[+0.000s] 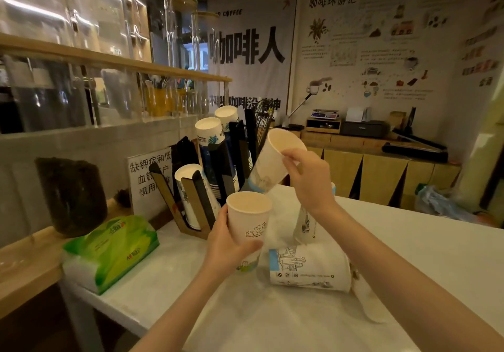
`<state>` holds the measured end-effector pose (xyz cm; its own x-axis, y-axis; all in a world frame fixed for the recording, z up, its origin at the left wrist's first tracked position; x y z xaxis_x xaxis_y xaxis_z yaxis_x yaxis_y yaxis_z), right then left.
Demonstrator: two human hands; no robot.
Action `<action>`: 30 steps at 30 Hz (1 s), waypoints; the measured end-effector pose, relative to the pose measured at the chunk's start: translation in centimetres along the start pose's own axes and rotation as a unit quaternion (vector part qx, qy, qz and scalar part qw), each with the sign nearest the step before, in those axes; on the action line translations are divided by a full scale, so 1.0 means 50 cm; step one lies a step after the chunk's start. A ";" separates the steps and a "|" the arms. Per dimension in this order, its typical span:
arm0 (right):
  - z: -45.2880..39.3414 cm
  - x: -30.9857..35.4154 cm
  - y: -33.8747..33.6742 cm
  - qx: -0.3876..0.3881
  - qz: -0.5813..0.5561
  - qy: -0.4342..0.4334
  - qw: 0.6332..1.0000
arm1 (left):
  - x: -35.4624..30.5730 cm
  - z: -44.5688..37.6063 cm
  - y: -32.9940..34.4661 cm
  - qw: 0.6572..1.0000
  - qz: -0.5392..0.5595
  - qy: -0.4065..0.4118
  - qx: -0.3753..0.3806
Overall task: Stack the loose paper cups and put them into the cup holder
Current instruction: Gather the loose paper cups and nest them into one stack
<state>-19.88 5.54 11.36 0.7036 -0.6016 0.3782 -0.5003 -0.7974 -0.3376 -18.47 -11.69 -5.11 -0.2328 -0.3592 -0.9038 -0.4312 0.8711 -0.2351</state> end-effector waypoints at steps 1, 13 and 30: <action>-0.008 0.011 -0.018 -0.017 -0.007 -0.015 1.000 | 0.004 -0.001 0.006 1.000 0.018 -0.004 -0.004; 0.003 0.042 0.028 0.172 -0.095 -0.040 0.980 | 0.036 0.002 0.045 0.997 0.073 0.023 0.003; 0.122 -0.007 0.110 0.320 -0.083 0.046 0.943 | 0.054 0.003 0.044 0.997 0.055 0.040 -0.023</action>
<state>-19.82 1.67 4.11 0.6843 -0.4964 0.5341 0.0404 -0.7056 -0.7075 -19.92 -10.66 -8.12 -0.3484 -0.2892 -0.8916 -0.4386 0.8910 -0.1176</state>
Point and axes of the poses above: each hand's wrist, its own z-axis away from the middle knuckle, its own y-axis out of the palm, x = y × z, the point moved 10 cm from there along -z, towards the middle knuckle, and after that the axes turned 4 degrees about -x, right-handed, at the moved point
